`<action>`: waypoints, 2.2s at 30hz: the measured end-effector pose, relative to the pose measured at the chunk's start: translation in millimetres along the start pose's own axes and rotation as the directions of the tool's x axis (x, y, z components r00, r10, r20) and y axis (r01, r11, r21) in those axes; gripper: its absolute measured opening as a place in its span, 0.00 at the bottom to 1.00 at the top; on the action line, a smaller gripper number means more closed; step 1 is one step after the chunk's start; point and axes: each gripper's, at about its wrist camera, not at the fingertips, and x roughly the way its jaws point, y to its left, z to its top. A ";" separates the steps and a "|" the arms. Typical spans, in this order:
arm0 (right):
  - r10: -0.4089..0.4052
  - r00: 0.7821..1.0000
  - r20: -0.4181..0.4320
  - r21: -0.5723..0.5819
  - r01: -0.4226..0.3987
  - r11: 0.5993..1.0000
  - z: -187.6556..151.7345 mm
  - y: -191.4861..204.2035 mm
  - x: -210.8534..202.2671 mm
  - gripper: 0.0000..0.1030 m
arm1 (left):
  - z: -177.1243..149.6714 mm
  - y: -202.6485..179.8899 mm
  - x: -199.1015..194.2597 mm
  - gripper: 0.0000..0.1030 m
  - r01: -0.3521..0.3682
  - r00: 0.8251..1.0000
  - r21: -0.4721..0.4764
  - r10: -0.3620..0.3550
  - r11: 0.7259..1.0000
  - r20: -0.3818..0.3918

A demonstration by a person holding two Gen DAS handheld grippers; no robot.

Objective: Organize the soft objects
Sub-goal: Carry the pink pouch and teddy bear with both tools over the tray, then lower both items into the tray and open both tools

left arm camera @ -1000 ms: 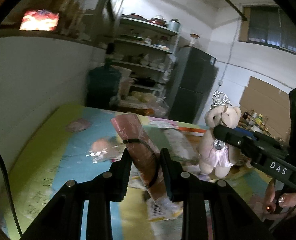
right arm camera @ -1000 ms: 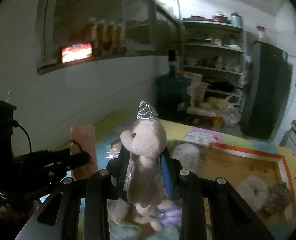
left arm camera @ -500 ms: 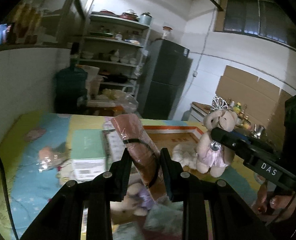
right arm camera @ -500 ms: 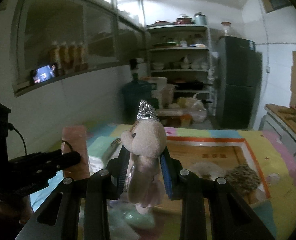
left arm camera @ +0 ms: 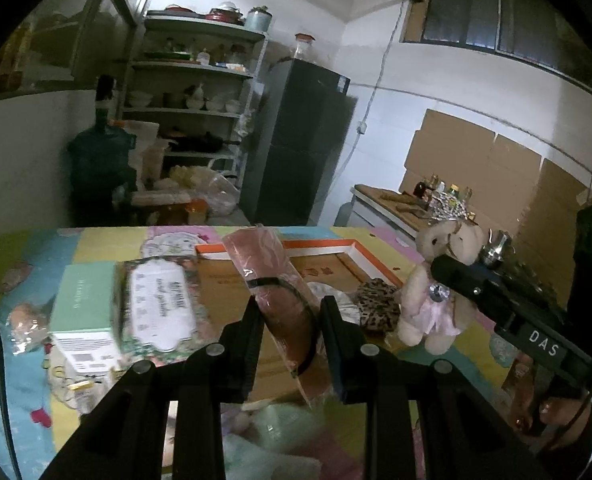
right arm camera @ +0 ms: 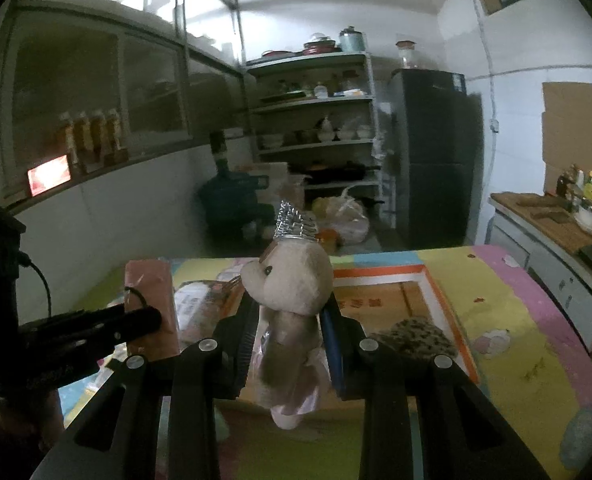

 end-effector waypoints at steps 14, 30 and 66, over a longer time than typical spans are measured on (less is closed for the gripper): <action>-0.002 0.999 -0.034 0.067 0.005 0.998 -9.3 -41.2 28.5 0.31 | 1.7 -8.8 62.8 0.29 -0.002 0.993 -0.027 -0.001 1.000 -0.121; 0.060 0.994 -0.092 0.102 -0.051 0.993 -15.1 -64.2 78.9 0.31 | -3.0 -10.3 111.6 0.29 -0.074 0.974 -0.037 0.064 0.997 -0.219; 0.005 0.994 -0.111 0.149 0.012 0.989 -25.7 -76.2 93.8 0.66 | 3.7 -21.2 84.3 0.80 -0.041 0.995 -0.019 0.039 0.999 -0.088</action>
